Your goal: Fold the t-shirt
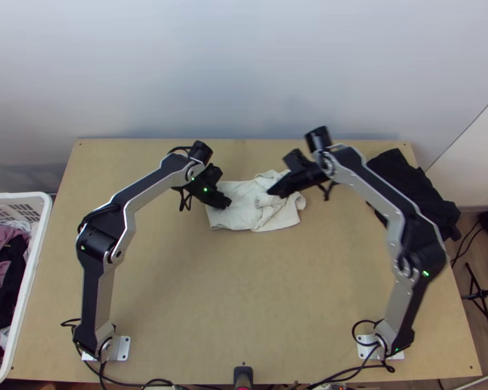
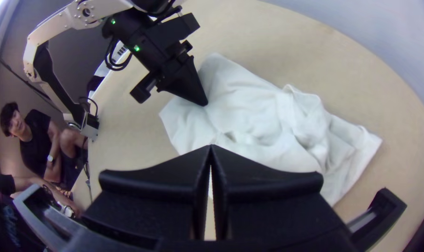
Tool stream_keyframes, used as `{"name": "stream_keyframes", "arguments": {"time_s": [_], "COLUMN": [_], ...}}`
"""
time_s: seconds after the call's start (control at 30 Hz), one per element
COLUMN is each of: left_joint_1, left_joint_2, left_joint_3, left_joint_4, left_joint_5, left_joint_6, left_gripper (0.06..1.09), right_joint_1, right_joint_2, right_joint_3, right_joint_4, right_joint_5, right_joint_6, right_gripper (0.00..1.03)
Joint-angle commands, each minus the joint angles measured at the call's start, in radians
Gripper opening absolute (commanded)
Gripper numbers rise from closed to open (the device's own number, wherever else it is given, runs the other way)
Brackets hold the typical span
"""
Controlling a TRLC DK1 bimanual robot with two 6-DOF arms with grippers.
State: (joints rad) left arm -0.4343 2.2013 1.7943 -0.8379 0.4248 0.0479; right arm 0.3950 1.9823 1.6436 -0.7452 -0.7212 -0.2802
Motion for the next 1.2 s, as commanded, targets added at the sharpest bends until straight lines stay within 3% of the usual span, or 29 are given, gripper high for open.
{"name": "stream_keyframes", "arguments": {"time_s": [0.0, 0.37, 0.93, 1.17], "left_joint_1": [-0.007, -0.012, -0.014, -0.015], "left_joint_2": [0.008, 0.031, 0.067, 0.044], "left_joint_3": [-0.026, -0.023, 0.002, 0.011], "left_joint_4": [0.02, 0.025, 0.023, 0.002], "left_joint_5": [-0.037, -0.043, -0.05, -0.029], "left_joint_6": [0.007, 0.01, 0.013, 0.032], "left_gripper": [0.1, 0.1, 0.1, 0.1], "right_joint_1": [0.082, 0.113, -0.283, -0.266], "right_joint_2": [0.204, 0.317, -0.106, -0.249], "right_joint_3": [0.171, 0.18, -0.254, -0.246], "right_joint_4": [0.015, 0.053, 0.049, 0.04], "right_joint_5": [0.057, 0.451, 0.459, 0.457], "right_joint_6": [0.009, -0.004, -0.182, -0.16], "right_gripper": [0.03, 0.03, 0.03, 0.03]}}
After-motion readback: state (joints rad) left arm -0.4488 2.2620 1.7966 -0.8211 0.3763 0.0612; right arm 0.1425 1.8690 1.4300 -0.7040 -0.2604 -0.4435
